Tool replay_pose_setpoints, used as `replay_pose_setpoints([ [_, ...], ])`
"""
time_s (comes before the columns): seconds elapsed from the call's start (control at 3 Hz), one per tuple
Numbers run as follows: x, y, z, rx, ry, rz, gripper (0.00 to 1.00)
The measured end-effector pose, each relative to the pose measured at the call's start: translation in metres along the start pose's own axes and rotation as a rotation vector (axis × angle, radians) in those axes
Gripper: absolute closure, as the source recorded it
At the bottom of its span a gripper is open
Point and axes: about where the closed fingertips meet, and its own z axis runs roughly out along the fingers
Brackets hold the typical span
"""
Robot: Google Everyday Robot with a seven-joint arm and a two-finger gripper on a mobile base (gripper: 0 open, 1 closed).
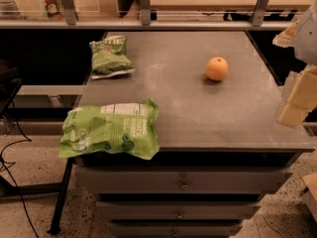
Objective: Pick orange
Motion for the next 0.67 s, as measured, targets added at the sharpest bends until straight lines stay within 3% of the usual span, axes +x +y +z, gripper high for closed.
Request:
replay_pose_setpoints([
  [0.33, -0.003, -0.007, 0.001, 0.012, -0.001, -0.002, 0.0],
  [0.67, -0.012, -0.033, 0.009, 0.025, -0.024, -0.023, 0.0],
])
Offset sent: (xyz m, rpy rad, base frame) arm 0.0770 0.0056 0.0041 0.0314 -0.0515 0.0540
